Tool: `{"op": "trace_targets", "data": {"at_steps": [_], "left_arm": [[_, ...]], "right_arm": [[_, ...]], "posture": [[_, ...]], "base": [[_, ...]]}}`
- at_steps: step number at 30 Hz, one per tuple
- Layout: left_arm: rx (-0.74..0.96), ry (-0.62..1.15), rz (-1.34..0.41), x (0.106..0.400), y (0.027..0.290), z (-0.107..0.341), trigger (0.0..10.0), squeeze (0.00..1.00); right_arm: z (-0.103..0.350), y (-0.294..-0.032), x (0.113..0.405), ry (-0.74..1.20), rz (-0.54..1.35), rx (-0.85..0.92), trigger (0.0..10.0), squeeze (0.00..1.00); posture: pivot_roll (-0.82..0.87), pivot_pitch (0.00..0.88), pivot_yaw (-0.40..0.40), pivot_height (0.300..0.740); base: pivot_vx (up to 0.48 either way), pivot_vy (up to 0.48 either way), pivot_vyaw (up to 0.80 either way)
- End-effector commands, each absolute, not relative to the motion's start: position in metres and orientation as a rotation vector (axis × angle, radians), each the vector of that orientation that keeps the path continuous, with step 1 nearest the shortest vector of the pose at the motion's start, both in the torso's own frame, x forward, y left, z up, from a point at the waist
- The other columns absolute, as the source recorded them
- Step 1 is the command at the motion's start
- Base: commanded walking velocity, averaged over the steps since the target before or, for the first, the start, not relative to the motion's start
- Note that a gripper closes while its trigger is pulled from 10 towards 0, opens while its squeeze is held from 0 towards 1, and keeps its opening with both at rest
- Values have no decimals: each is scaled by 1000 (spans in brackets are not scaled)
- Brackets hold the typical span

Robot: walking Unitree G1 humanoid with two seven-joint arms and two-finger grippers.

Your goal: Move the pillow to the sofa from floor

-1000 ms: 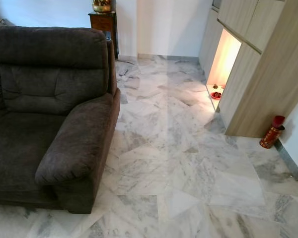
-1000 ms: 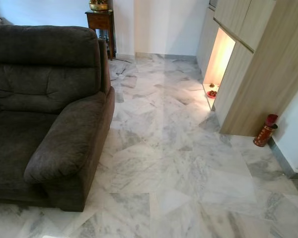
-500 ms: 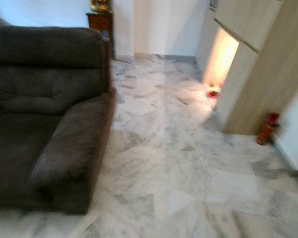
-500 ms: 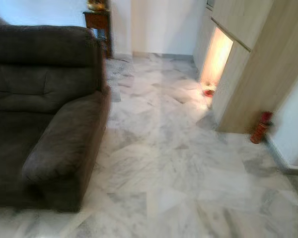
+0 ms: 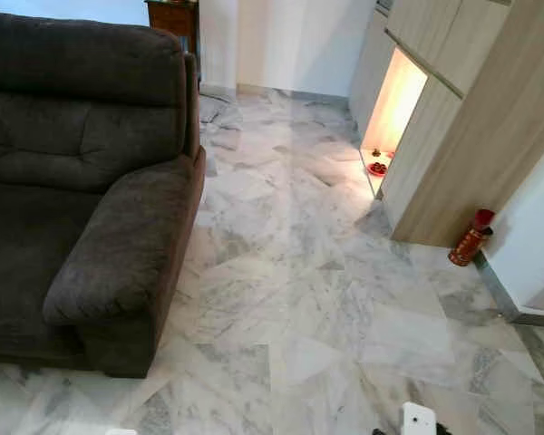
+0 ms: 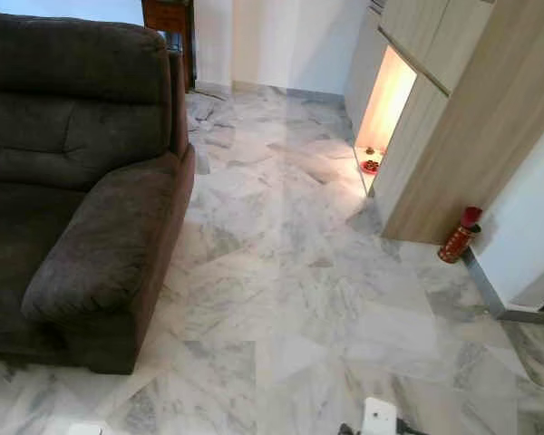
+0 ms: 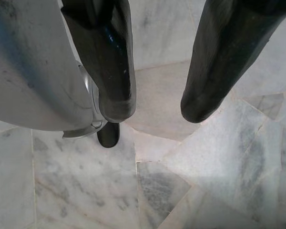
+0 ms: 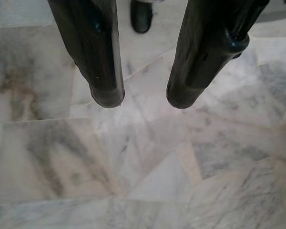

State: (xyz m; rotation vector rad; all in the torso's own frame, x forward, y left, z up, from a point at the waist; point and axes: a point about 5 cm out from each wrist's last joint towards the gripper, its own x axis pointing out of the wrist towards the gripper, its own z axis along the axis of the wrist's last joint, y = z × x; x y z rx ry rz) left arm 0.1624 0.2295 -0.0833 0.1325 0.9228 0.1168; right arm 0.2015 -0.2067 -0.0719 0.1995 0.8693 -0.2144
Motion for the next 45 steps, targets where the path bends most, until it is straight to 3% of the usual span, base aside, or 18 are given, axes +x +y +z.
{"op": "trace_targets", "data": {"at_steps": [1, 13, 23, 26, 28, 36, 40, 42, 45], "left_arm": [[162, 915, 94, 164, 227, -83, 10000, 0], [237, 906, 32, 166, 238, -79, 10000, 0], [253, 863, 34, 176, 240, -73, 10000, 0], [242, 864, 32, 174, 235, -75, 10000, 0], [241, 866, -2, 172, 225, -78, 10000, 0], [220, 833, -54, 176, 207, -79, 10000, 0], [232, 828, -83, 177, 205, -79, 10000, 0], [216, 813, -37, 181, 214, -75, 10000, 0], [213, 809, -8, 182, 222, -73, 10000, 0]], "right_arm": [[-71, -212, 201, 866, -245, 213, 10000, 0], [-83, -213, 178, 900, -319, 267, 10000, 0], [-83, -227, 166, 874, -326, 235, 10000, 0], [-79, -244, 162, 822, -366, 225, 10000, 0], [-72, -275, 144, 724, -469, 226, 10000, 0], [-46, -314, 90, 449, -612, 161, 10000, 0], [-47, -301, 69, 431, -630, 188, 10000, 0], [-70, -278, 67, 561, -596, 234, 10000, 0], [-80, -266, 72, 646, -574, 256, 10000, 0]], "posture": [[190, 21, -96, 740], [180, 0, 0, 740], [144, 18, -36, 740], [107, 23, -36, 740], [59, 32, -37, 740], [-32, 34, -7, 740], [-25, 18, 2, 740], [-19, 0, -9, 740], [-5, 0, -18, 740]], "base": [[0, 0, 0], [0, 0, 0], [0, 0, 0], [0, 0, 0], [0, 0, 0], [0, 0, 0], [0, 0, 0], [0, 0, 0], [0, 0, 0]]}}
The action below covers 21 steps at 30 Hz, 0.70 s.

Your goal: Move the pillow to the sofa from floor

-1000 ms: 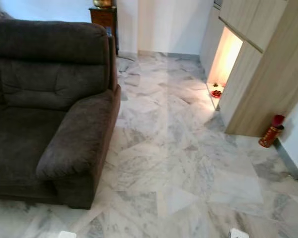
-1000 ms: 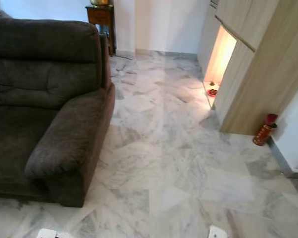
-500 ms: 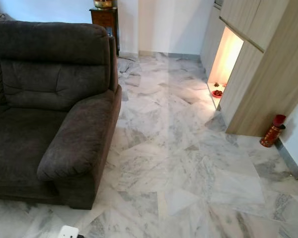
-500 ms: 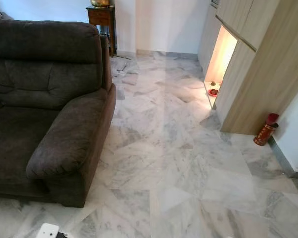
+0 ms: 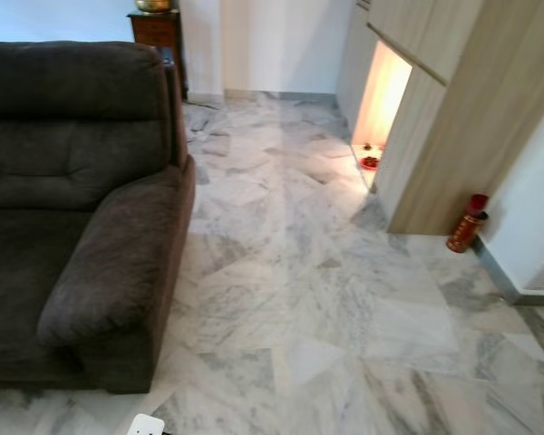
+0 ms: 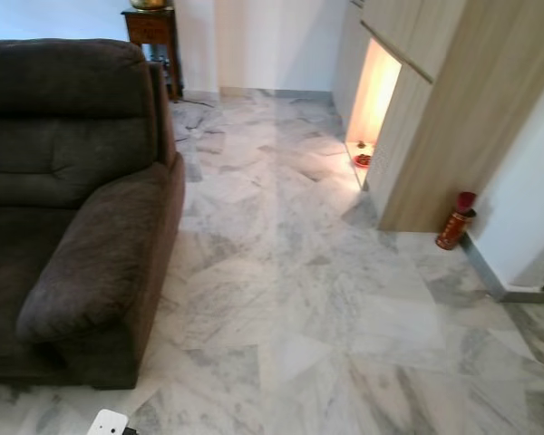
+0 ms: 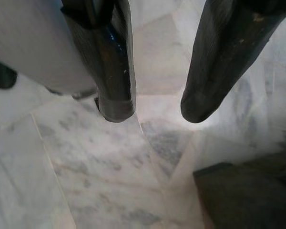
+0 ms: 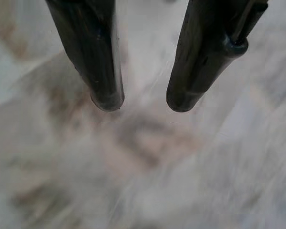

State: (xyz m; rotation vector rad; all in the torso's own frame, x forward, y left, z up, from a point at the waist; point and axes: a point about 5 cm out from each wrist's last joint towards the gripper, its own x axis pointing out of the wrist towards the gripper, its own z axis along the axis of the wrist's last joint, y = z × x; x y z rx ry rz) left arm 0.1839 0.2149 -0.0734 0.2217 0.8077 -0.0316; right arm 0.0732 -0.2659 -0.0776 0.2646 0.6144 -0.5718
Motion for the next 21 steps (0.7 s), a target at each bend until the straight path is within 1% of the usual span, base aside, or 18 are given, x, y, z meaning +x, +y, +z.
{"op": "trace_targets", "data": {"at_steps": [1, 2, 3, 5, 6, 9, 11, 12, 14, 17, 21], "left_arm": [[223, 814, -1, 180, 224, -73, 10000, 0], [237, 827, 19, 176, 231, -74, 10000, 0], [237, 827, 19, 176, 231, -74, 10000, 0], [241, 845, 66, 169, 243, -74, 10000, 0], [241, 856, 90, 163, 251, -74, 10000, 0], [252, 865, 88, 160, 255, -75, 10000, 0], [263, 877, 83, 157, 259, -75, 10000, 0], [263, 877, 83, 157, 259, -75, 10000, 0], [276, 896, 71, 156, 259, -75, 10000, 0], [273, 899, 30, 159, 253, -76, 10000, 0], [272, 891, -2, 166, 246, -75, 10000, 0]], "right_arm": [[-83, -265, 70, 670, -618, 293, 10000, 0], [-89, -263, 66, 731, -667, 331, 10000, 0], [-89, -263, 66, 731, -667, 331, 10000, 0], [-98, -257, 60, 827, -701, 361, 10000, 0], [-102, -253, 55, 904, -693, 330, 10000, 0], [-103, -252, 52, 928, -701, 323, 10000, 0], [-106, -249, 45, 974, -692, 311, 10000, 0], [-106, -249, 45, 974, -692, 311, 10000, 0], [-108, -249, 36, 1008, -701, 311, 10000, 0], [-110, -247, 26, 1038, -717, 329, 10000, 0], [-111, -243, 29, 1049, -700, 337, 10000, 0]], "posture": [[5, 0, -23, 740], [36, 0, -24, 740], [36, 0, -24, 740], [55, 0, -10, 740], [73, 0, 5, 740], [78, 0, 11, 740], [78, 0, 26, 740], [78, 0, 26, 740], [79, 0, 32, 740], [75, 0, 36, 740], [88, 0, 25, 740]], "base": [[0, 0, 0], [0, 0, 0], [0, 0, 0], [0, 0, 0], [0, 0, 0], [0, 0, 0], [0, 0, 0], [0, 0, 0], [0, 0, 0], [0, 0, 0], [0, 0, 0]]}}
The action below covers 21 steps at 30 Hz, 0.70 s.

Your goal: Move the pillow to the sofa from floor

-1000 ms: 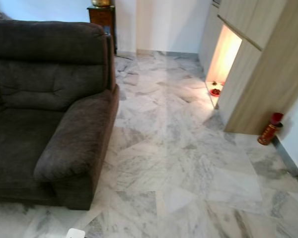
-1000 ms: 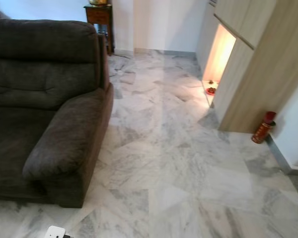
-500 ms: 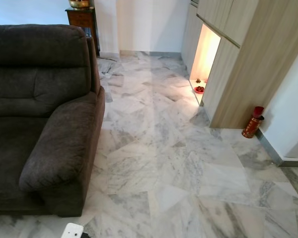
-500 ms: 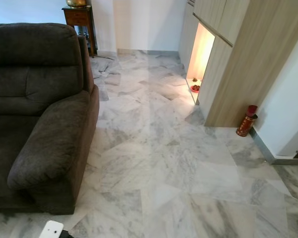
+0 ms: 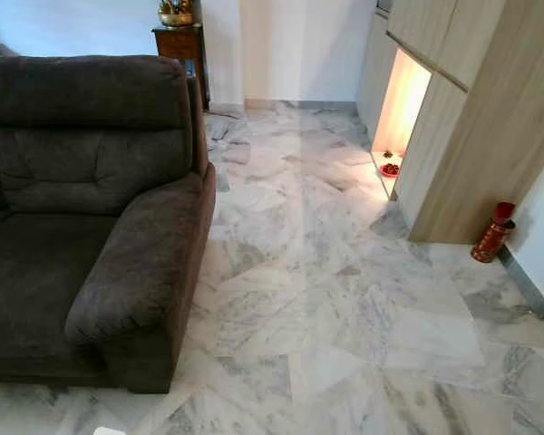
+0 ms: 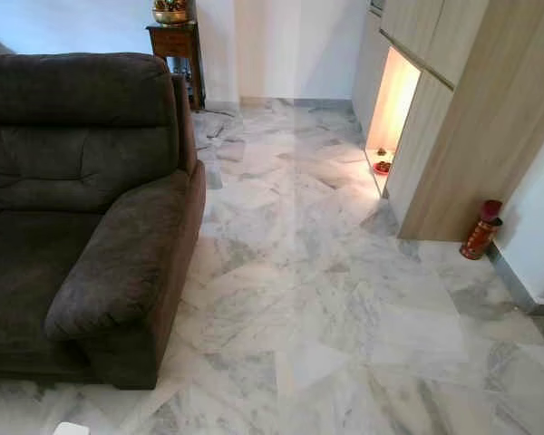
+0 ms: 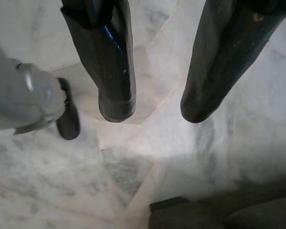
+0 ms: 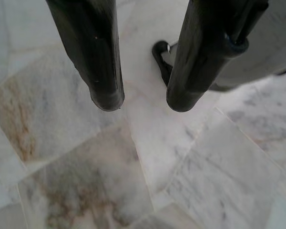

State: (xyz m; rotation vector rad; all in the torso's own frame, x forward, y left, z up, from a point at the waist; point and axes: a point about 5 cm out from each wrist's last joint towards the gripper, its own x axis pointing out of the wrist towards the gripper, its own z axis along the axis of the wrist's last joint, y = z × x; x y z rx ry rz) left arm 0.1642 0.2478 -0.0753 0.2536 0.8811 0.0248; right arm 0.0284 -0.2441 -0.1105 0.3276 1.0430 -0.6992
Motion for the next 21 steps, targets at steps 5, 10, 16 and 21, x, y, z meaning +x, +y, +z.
{"op": "trace_targets", "data": {"at_steps": [5, 10, 16, 21], "left_arm": [[264, 881, 3, 173, 243, -73, 10000, 0], [255, 881, -3, 175, 238, -74, 10000, 0], [274, 878, -57, 174, 235, -75, 10000, 0], [594, 869, -428, 159, 222, -81, 10000, 0]], "right_arm": [[-113, -234, 37, 1066, -645, 328, 10000, 0], [-111, -239, 42, 1043, -653, 341, 10000, 0], [-111, -240, 40, 1119, -460, 171, 10000, 0], [-111, -238, 42, 1142, -312, 32, 10000, 0]], "posture": [[69, 4, 17, 740], [64, 35, 10, 740], [65, 40, -1, 740], [59, 51, -5, 740]], "base": [[0, 0, 0], [0, 0, 0], [0, 0, 0], [0, 0, 0]]}}
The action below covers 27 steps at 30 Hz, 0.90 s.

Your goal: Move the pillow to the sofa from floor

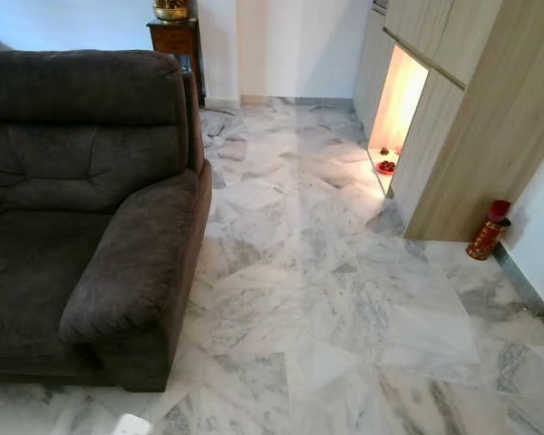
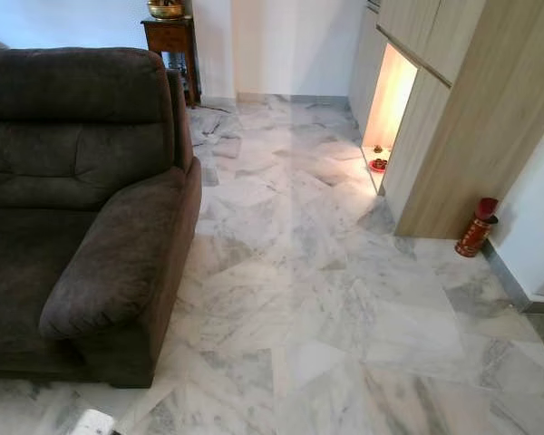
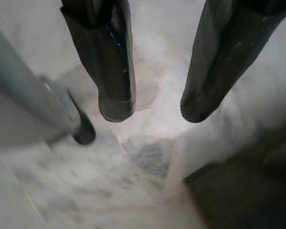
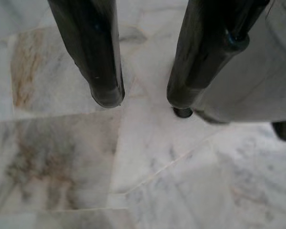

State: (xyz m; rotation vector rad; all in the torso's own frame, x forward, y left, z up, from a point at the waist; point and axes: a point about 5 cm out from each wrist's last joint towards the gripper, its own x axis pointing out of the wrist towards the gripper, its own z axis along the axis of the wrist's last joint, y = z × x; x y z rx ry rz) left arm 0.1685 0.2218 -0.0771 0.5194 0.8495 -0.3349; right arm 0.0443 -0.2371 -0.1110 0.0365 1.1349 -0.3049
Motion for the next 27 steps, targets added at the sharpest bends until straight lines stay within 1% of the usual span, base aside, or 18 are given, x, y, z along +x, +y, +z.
{"op": "trace_targets", "data": {"at_steps": [1, 5, 8, 9, 13, 16, 19, 27], "left_arm": [[635, 871, -476, 155, 222, -82, 10000, 0], [682, 884, -503, 149, 225, -83, 10000, 0], [685, 892, -464, 147, 230, -84, 10000, 0], [675, 901, -400, 146, 235, -84, 10000, 0], [686, 892, -350, 145, 240, -83, 10000, 0], [707, 886, -374, 145, 239, -83, 10000, 0], [742, 879, -421, 143, 238, -83, 10000, 0], [666, 880, -368, 142, 233, -85, 10000, 0]], "right_arm": [[-111, -237, 43, 1142, -331, 34, 10000, 0], [-112, -238, 42, 1158, -340, 33, 10000, 0], [-112, -237, 39, 1165, -340, 59, 10000, 0], [-113, -236, 39, 1160, -352, 84, 10000, 0], [-113, -235, 42, 1164, -360, 97, 10000, 0], [-113, -234, 47, 1163, -315, 74, 10000, 0], [-111, -238, 51, 1149, -336, 75, 10000, 0], [-110, -246, 48, 1135, -385, 104, 10000, 0]], "posture": [[59, 51, -5, 740], [64, 54, 0, 740], [68, 60, 1, 740], [73, 61, 3, 740], [81, 63, 7, 740], [78, 60, 7, 740], [76, 55, 8, 740], [79, 40, 7, 740]], "base": [[0, 0, 0], [0, 0, 0], [0, 0, 0], [0, 0, 0], [0, 0, 0], [0, 0, 0], [0, 0, 0], [0, 0, 0]]}}
